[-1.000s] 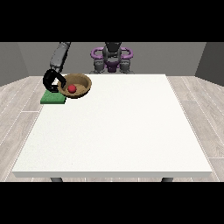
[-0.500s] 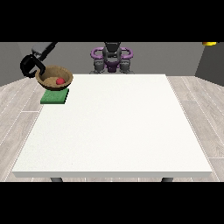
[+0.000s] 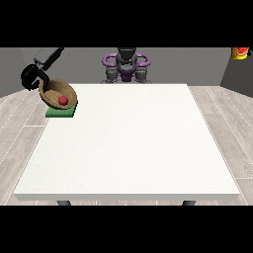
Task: Pick the cup and pour the ball into the bowl, then pick the bowl and place it on the pad
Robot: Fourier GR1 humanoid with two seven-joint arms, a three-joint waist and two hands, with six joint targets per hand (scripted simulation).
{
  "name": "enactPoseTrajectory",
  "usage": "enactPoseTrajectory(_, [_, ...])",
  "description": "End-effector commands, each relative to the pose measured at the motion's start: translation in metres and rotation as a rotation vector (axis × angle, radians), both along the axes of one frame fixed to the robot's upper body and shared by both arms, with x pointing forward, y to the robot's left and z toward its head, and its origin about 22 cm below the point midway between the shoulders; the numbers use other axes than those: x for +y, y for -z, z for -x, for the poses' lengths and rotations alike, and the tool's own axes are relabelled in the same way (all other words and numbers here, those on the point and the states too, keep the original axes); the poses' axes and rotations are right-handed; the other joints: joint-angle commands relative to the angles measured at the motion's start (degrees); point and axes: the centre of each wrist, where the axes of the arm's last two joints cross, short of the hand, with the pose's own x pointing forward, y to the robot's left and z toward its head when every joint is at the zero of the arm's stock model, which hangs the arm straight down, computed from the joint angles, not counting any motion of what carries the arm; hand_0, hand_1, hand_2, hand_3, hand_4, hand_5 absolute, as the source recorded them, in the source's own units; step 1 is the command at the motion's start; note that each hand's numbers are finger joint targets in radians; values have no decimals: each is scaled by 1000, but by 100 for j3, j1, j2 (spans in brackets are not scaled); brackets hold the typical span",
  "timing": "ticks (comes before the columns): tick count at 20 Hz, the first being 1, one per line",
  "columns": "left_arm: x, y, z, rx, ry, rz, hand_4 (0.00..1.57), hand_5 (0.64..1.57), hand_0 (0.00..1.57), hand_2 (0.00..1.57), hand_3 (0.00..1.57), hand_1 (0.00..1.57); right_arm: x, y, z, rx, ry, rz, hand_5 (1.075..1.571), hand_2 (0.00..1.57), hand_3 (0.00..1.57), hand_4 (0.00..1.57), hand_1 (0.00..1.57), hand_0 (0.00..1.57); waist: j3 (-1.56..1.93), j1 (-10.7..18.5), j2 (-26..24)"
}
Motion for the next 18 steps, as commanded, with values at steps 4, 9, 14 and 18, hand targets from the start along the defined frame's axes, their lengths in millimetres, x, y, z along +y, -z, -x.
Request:
enactPoseTrajectory(4, [-17, 14, -5, -5, 15, -8, 1205, 1556, 0, 0, 0, 0, 25, 46, 0, 19, 22, -91, 1570, 1571, 454, 1044, 1571, 1571, 5, 154, 11])
enactPoseTrajectory(9, [4, -28, 0, -55, 2, -24, 1200, 1556, 0, 0, 0, 0, 8, 8, -11, -47, 15, -130, 1571, 1571, 589, 1004, 1571, 1571, 5, 69, 341])
enactPoseTrajectory(14, [8, -21, 3, -61, -2, -19, 1191, 1561, 0, 0, 0, 0, -5, 7, -3, -45, 125, -142, 1557, 1571, 1163, 191, 1571, 1571, 2, 49, 353])
enactPoseTrajectory(18, [20, -7, 11, -13, -10, -3, 1195, 1560, 0, 0, 0, 0, -5, 7, -1, -30, 177, -78, 1554, 1512, 932, 0, 1555, 1555, -2, 54, 93])
